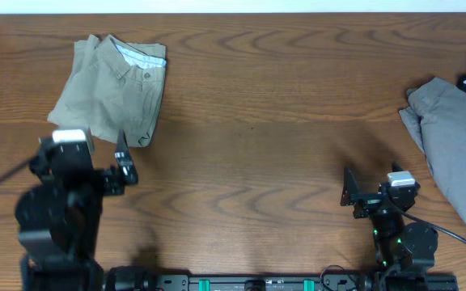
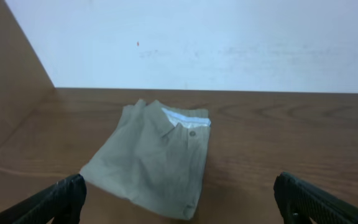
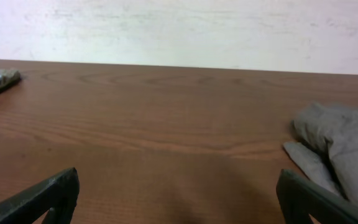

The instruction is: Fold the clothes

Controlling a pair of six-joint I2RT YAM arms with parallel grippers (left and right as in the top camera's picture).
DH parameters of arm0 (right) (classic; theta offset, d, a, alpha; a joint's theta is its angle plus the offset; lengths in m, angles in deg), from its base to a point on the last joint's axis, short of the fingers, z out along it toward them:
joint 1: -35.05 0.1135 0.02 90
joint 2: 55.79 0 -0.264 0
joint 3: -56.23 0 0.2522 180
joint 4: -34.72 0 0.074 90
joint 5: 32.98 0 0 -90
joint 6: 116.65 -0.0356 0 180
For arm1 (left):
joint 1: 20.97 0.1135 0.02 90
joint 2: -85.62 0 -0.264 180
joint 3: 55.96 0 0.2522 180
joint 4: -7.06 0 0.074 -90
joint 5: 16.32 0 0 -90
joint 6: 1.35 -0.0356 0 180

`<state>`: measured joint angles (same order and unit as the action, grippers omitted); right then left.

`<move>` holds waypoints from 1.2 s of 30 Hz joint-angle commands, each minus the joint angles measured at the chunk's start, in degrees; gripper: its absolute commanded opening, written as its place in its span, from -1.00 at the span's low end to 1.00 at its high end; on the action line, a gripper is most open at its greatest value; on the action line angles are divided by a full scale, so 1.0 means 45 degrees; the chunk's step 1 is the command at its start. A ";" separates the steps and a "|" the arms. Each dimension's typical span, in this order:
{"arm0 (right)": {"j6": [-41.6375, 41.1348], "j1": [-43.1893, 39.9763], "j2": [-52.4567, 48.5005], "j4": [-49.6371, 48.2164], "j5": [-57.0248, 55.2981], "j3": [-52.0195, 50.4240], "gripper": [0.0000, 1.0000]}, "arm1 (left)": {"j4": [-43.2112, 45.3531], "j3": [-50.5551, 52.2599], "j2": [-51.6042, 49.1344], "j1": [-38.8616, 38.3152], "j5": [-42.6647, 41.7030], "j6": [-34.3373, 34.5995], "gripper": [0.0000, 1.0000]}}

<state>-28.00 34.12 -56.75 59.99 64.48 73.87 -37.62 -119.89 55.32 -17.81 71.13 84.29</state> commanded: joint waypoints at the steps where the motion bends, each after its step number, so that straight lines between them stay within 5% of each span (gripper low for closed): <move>1: -0.0214 -0.0058 0.0121 -0.0019 -0.0087 -0.0068 0.99 | 0.0442 0.1413 0.1632 0.0092 0.0141 0.0044 0.96; 15: -0.0214 -0.0058 0.0121 -0.0024 -0.0087 -0.0068 0.99 | 0.2633 0.7155 0.6727 0.0087 0.0097 0.0131 0.96; 25: -0.0214 -0.0058 0.0121 -0.0024 -0.0087 -0.0068 0.98 | 0.6042 1.0399 0.6708 0.0063 0.0010 0.0131 0.96; 36: -0.0214 -0.0058 0.0121 -0.0019 -0.0087 -0.0068 0.99 | 0.6037 1.1098 0.6708 -0.0510 0.0053 0.0121 0.96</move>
<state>-28.17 34.12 -56.68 60.01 64.46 73.85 -9.58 -71.56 85.00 -19.14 70.93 84.36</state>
